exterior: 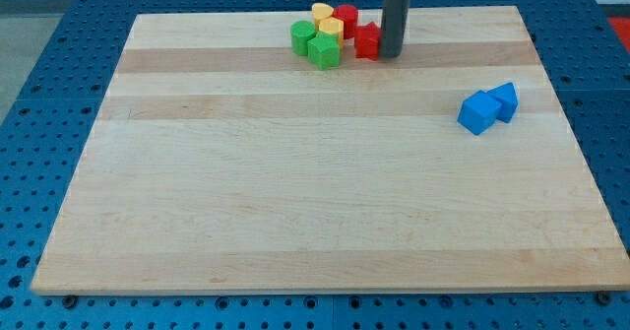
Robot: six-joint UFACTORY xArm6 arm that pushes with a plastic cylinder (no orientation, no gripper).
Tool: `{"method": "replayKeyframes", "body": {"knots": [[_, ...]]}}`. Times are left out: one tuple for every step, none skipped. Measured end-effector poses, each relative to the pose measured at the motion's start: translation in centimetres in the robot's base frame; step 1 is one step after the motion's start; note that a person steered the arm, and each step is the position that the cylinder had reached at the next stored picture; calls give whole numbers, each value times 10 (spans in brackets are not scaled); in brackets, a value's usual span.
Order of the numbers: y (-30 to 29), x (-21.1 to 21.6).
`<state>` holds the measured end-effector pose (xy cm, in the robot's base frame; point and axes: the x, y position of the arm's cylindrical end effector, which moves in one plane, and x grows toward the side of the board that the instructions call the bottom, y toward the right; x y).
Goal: Drag the blue triangle into the red star
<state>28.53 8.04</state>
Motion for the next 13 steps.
{"method": "replayKeyframes", "body": {"knots": [[-13,-2],[18,9],[68,26],[108,37],[145,59],[172,79],[174,113],[149,119],[122,118],[94,116],[89,111],[89,96],[89,76]]}}
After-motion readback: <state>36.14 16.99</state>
